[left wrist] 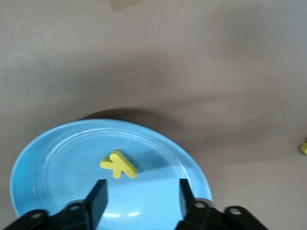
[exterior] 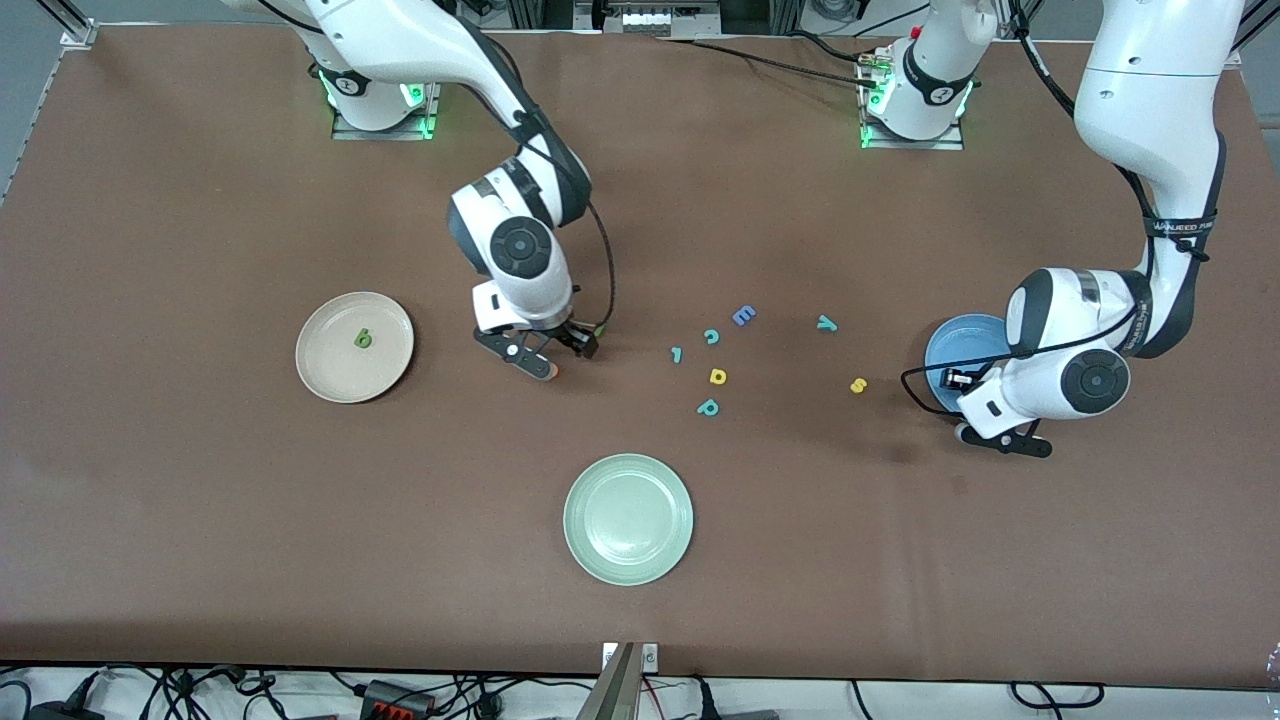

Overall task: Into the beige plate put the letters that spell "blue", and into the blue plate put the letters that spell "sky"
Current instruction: 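Grasp the green l with the right gripper while the left grasps yellow s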

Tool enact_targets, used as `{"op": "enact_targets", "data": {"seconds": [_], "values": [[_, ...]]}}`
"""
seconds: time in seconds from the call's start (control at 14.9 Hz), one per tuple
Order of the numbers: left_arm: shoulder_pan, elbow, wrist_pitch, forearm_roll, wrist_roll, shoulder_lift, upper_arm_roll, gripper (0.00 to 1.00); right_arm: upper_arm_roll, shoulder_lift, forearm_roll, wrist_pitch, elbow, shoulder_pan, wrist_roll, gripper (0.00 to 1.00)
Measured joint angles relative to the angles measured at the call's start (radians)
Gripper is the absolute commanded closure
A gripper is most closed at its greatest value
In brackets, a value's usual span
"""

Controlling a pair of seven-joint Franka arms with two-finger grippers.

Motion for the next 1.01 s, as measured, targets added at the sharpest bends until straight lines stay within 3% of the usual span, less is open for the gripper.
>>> {"op": "enact_targets", "data": {"seconds": [0.2,0.34,0.47,0.6,0.81,1.01], "values": [[-0.005,0.003,-0.004,0.0,-0.039,-0.03,-0.032,0.0,0.003,0.067,0.006,0.0,0.087,0.022,0.104,0.0],[-0.009,0.002,-0.006,0.0,-0.143,-0.042,-0.093,0.0,0.008,0.08,0.016,-0.001,0.104,0.024,0.121,0.18],[-0.034,-0.004,0.006,0.0,-0.309,-0.036,-0.146,0.0,0.017,0.086,0.067,-0.002,0.104,0.03,0.126,0.19],[-0.075,-0.011,0.028,0.003,-0.395,-0.023,-0.157,0.0,0.02,0.094,0.106,-0.002,0.104,0.043,0.131,0.23],[-0.086,-0.015,0.081,0.038,-0.312,-0.008,-0.157,0.0,0.021,0.105,0.133,-0.002,0.103,0.05,0.136,0.26],[-0.073,-0.019,0.088,0.043,-0.094,-0.008,-0.157,0.0,0.02,0.113,0.135,-0.003,0.088,0.048,0.136,0.29]]}}
